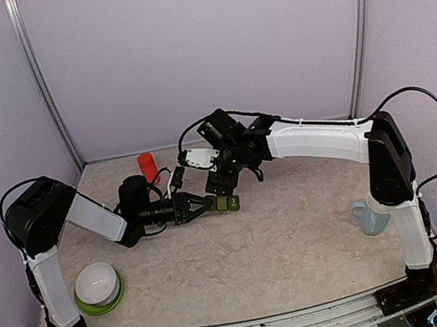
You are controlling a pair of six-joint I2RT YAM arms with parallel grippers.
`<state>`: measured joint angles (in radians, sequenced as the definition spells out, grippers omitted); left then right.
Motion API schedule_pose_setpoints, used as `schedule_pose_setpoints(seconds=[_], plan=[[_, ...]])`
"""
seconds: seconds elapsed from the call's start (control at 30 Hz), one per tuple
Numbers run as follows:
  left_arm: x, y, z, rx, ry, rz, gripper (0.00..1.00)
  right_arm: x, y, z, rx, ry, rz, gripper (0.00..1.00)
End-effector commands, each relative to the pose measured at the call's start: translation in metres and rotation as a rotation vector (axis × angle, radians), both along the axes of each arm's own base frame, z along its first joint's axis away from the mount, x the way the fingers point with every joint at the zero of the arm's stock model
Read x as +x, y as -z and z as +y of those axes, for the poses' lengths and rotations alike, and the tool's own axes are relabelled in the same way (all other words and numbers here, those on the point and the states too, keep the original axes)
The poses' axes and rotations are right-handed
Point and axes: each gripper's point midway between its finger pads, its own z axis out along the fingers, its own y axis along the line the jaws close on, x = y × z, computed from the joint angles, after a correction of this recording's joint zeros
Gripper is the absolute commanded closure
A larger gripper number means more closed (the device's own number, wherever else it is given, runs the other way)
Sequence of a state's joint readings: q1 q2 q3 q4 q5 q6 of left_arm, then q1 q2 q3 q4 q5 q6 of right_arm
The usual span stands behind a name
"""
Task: Sort the pills into containers
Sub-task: Open the pill container in the compartment of the pill container, then pass from the left arm to the right
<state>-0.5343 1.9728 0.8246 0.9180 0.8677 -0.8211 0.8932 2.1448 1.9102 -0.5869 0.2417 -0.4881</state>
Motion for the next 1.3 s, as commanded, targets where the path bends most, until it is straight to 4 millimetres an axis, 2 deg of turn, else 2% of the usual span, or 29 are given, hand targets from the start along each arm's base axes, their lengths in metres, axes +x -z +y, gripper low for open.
schedule_pose_setpoints(seconds=[0.0,0.13,0.3,0.5,0.73,0.87,1.03,1.27], plan=[[-0.003,-0.013,0.000,-0.027,0.011,-0.068,0.87,0.007,-0.045,0.000,0.171,0.044,0.044,0.03],[-0.003,-0.018,0.002,-0.037,0.008,-0.082,0.87,-0.001,-0.075,-0.002,0.293,0.031,0.106,0.00],[-0.006,-0.030,0.006,-0.069,0.008,-0.117,0.87,-0.018,-0.085,-0.011,0.426,0.010,0.250,0.00],[-0.015,-0.054,0.012,-0.139,0.010,-0.187,0.87,-0.048,-0.092,-0.034,0.642,-0.097,0.468,0.00],[-0.033,-0.081,0.019,-0.238,0.040,-0.264,0.87,-0.078,-0.072,-0.035,0.698,-0.206,0.602,0.00],[-0.037,-0.086,0.020,-0.261,0.052,-0.277,0.86,-0.081,-0.065,-0.030,0.722,-0.237,0.664,0.00],[-0.040,-0.087,0.019,-0.269,0.062,-0.284,0.84,-0.081,-0.068,-0.021,0.750,-0.263,0.715,0.00],[-0.038,-0.086,0.019,-0.252,0.050,-0.295,0.83,-0.081,-0.058,-0.010,0.752,-0.266,0.830,0.07]])
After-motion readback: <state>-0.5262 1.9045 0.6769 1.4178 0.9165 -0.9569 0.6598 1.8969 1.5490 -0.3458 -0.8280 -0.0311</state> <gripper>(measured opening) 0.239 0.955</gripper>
